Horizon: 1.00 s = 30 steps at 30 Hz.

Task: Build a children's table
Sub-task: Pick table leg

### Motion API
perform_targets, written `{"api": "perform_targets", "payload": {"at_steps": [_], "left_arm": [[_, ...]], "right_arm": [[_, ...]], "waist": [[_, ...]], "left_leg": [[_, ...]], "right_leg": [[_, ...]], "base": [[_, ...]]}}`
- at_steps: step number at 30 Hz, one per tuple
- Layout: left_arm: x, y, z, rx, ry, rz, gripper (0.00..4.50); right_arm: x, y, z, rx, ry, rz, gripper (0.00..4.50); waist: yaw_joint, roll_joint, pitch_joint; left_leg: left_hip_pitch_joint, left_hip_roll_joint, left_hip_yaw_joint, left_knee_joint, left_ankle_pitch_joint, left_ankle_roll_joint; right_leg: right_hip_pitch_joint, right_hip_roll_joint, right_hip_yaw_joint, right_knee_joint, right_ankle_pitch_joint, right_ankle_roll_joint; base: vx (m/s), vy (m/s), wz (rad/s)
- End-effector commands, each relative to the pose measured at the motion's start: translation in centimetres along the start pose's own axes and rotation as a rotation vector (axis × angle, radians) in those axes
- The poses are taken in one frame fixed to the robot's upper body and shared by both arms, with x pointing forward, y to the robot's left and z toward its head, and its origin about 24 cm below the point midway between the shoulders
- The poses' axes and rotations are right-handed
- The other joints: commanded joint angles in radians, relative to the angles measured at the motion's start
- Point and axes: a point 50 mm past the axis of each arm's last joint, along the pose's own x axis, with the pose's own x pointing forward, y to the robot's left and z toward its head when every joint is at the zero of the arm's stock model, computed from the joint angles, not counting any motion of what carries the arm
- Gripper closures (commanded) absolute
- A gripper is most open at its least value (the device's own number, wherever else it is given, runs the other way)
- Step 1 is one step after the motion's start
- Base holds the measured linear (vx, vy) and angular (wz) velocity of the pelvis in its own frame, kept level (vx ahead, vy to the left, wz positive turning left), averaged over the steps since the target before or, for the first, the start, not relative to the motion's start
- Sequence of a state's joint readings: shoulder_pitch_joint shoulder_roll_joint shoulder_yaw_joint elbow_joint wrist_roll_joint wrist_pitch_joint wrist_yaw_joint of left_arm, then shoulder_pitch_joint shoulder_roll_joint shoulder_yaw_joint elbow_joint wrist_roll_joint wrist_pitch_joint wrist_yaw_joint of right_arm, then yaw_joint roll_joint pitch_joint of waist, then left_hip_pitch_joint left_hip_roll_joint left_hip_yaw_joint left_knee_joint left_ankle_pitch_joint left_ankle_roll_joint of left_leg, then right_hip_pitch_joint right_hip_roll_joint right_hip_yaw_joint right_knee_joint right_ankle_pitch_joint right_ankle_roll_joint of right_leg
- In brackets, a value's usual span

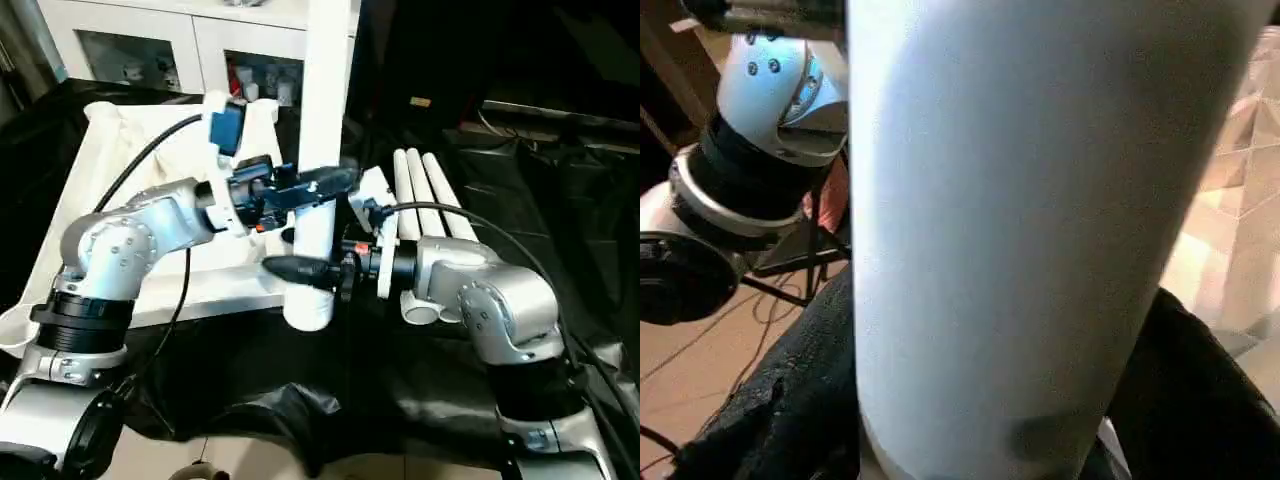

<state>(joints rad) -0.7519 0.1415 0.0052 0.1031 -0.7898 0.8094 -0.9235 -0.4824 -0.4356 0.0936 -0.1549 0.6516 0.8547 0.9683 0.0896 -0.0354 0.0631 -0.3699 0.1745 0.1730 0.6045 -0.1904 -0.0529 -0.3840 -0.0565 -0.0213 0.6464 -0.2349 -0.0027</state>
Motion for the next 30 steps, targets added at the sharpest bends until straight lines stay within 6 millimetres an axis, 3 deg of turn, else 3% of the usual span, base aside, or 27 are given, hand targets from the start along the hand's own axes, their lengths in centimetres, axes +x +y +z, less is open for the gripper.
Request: {"api": "perform_targets", "payload": {"at_steps": [1,10,15,16,19,22,24,27,30], "left_arm": [[0.5,-0.8,0.8,0.014,-0.019,-0.078,2.62],[0.2,-0.7,1.0,-0.003,-0.048,-0.068,2.62],[0.5,-0.1,1.4,-0.012,-0.113,0.021,2.62],[0.6,-0.1,1.4,-0.008,-0.114,0.021,2.27],[1.0,2.0,0.5,0.102,-0.067,0.321,1.88],[1.0,2.9,0.3,0.123,-0.04,0.45,1.86],[1.0,3.2,0.3,0.118,-0.055,0.503,1.84],[0.8,4.2,0.3,0.09,-0.085,0.658,1.84],[0.5,5.0,0.2,0.098,-0.096,0.773,2.21]], "right_arm": [[-0.5,-0.3,-0.4,0.013,0.028,-0.037,1.83],[0.0,-0.4,-0.4,0.011,0.02,-0.046,2.51],[0.7,-1.8,-0.1,-0.023,-0.017,-0.197,2.55],[0.7,-2.0,-0.1,-0.027,-0.02,-0.213,2.55],[1.7,-3.1,0.7,-0.024,-0.094,-0.347,2.56],[2.1,-3.5,0.9,-0.028,-0.104,-0.393,2.57],[2.4,-3.6,0.9,-0.033,-0.104,-0.415,2.57],[3.2,-3.7,1.2,-0.057,-0.106,-0.451,2.57],[3.8,-3.7,1.5,-0.066,-0.116,-0.471,2.57]], "waist": [[0.001,0.006,-0.072],[0.002,0.005,-0.074],[0.0,0.002,-0.075],[-0.001,0.002,-0.074],[-0.004,0.004,-0.073],[-0.002,0.006,-0.075],[-0.003,-0.001,-0.075],[-0.001,-0.004,-0.077],[-0.007,-0.004,-0.074]], "left_leg": [[0.011,0.044,-0.012,-0.058,-0.048,0.028],[0.011,0.045,-0.012,-0.057,-0.036,0.024],[0.01,0.044,-0.012,-0.057,-0.033,0.018],[0.01,0.043,-0.012,-0.057,-0.034,0.018],[0.01,0.047,-0.014,-0.059,-0.036,0.0],[0.013,0.046,-0.013,-0.059,-0.029,-0.009],[0.011,0.043,-0.013,-0.06,-0.021,-0.008],[0.008,0.041,-0.013,-0.057,-0.008,0.003],[0.006,0.041,-0.014,-0.059,-0.026,0.007]], "right_leg": [[0.06,-0.07,0.04,-0.068,0.112,-0.279],[0.06,-0.07,0.039,-0.065,0.124,-0.276],[0.06,-0.072,0.039,-0.064,0.125,-0.279],[0.06,-0.071,0.039,-0.067,0.116,-0.275],[0.057,-0.072,0.039,-0.07,0.1,-0.261],[0.059,-0.07,0.041,-0.068,0.11,-0.24],[0.061,-0.069,0.04,-0.068,0.124,-0.236],[0.064,-0.07,0.041,-0.065,0.164,-0.241],[0.064,-0.071,0.04,-0.069,0.133,-0.236]], "base": [[0.0,0.0,0.0],[0.0,0.0,0.0],[0.0,0.0,0.0],[0.0,0.0,0.0],[0.0,0.0,0.0],[0.0,0.0,0.0],[0.0,0.0,0.0],[0.0,0.0,0.0],[0.0,0.0,0.0]]}}
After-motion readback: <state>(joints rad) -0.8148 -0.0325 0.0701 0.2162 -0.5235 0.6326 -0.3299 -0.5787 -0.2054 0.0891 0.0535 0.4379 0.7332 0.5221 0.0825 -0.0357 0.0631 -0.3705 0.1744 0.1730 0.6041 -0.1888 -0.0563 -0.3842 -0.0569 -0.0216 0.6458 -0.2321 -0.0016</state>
